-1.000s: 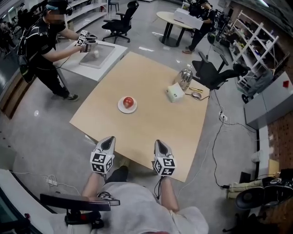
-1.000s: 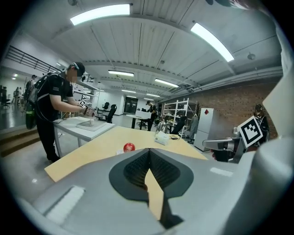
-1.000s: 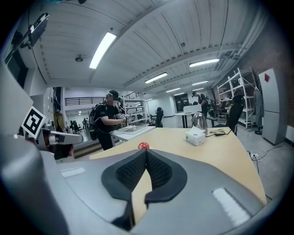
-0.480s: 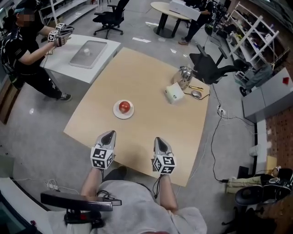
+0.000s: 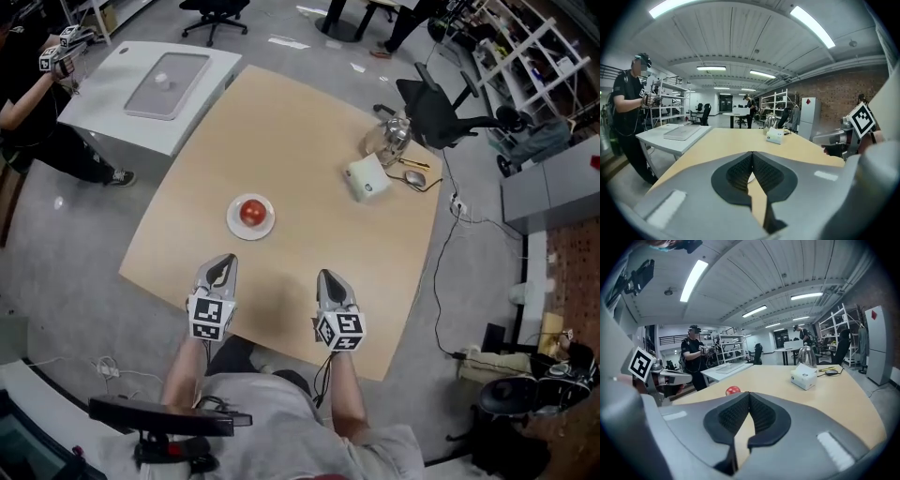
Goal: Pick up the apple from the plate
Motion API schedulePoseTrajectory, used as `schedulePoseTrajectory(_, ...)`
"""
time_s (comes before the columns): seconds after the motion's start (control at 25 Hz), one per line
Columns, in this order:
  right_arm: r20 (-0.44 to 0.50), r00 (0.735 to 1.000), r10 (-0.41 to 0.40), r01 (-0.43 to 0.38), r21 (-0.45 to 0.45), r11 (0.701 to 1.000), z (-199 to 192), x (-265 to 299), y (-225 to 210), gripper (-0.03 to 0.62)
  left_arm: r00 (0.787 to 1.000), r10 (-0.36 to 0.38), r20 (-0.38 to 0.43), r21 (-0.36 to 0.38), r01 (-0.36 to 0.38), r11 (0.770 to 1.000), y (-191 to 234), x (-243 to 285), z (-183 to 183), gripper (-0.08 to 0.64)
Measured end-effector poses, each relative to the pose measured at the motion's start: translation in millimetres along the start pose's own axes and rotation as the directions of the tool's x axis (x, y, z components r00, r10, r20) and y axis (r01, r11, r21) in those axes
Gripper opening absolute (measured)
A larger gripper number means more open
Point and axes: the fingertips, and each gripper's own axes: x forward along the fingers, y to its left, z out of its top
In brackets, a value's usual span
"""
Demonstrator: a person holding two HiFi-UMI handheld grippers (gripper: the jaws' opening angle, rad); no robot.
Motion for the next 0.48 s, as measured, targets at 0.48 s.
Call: schedulePoseTrajectory(0.48,-0.031,0.999,-0.005,0.006,0.018,1.0,-12,48,-3,0.006,0.998,-0.041,-0.045,0.04,0.043,0.998,27,64,-16,0.063)
